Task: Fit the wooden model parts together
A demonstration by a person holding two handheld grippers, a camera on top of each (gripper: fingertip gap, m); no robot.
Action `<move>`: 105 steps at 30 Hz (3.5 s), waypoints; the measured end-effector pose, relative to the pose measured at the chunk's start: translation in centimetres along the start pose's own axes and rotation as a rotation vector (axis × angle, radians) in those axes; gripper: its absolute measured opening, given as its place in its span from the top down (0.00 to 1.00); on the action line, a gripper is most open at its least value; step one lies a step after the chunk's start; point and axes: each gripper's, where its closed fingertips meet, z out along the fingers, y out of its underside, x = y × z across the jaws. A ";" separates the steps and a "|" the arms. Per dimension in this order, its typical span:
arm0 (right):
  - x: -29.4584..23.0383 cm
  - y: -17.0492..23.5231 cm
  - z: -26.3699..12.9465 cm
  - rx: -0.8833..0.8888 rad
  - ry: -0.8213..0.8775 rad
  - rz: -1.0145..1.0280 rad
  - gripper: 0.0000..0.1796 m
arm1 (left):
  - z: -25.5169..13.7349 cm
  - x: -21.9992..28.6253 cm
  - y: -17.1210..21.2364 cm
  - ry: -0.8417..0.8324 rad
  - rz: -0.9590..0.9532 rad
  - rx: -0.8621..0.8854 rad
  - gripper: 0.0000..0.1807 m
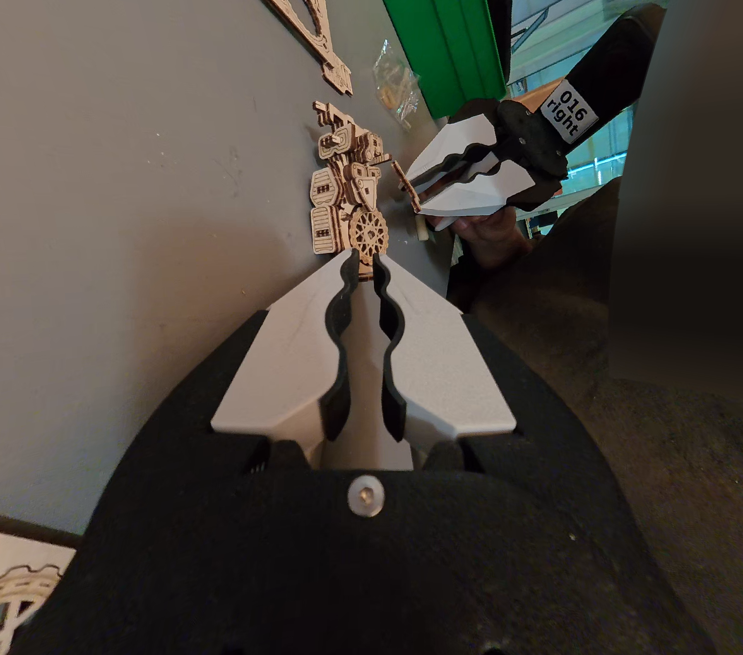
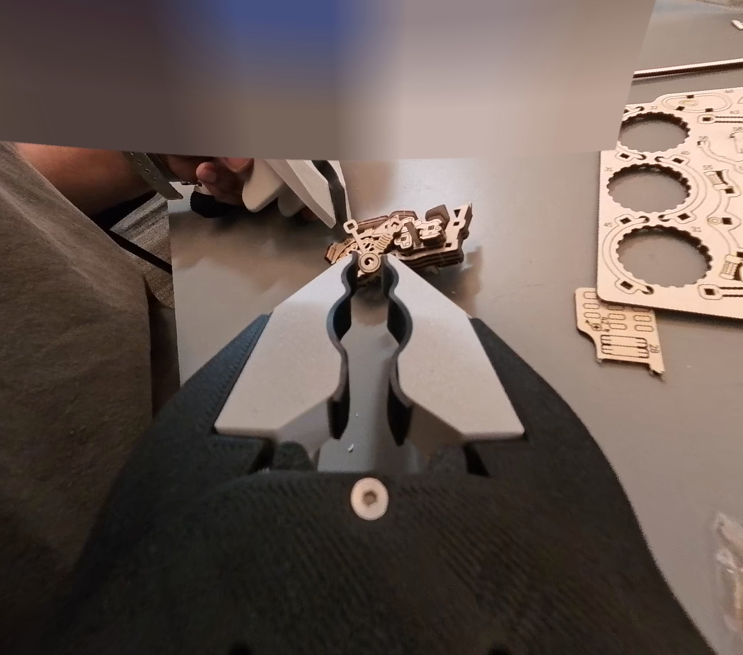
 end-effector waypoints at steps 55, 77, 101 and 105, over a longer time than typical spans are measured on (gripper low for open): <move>-0.6 2.8 0.8 -0.169 0.084 -0.184 0.95 | 0.4 -0.9 -1.2 -0.224 0.196 0.062 0.81; 0.9 4.6 -2.2 -0.340 0.106 -0.142 0.85 | 0.5 -1.3 -1.3 -0.230 0.187 0.080 0.84; 3.1 0.6 0.7 -0.190 0.105 -0.287 0.76 | 0.6 -1.1 -1.2 -0.201 0.168 0.075 0.86; 3.0 0.6 1.0 -0.190 0.103 -0.294 0.76 | 0.6 -1.1 -1.2 -0.200 0.167 0.072 0.86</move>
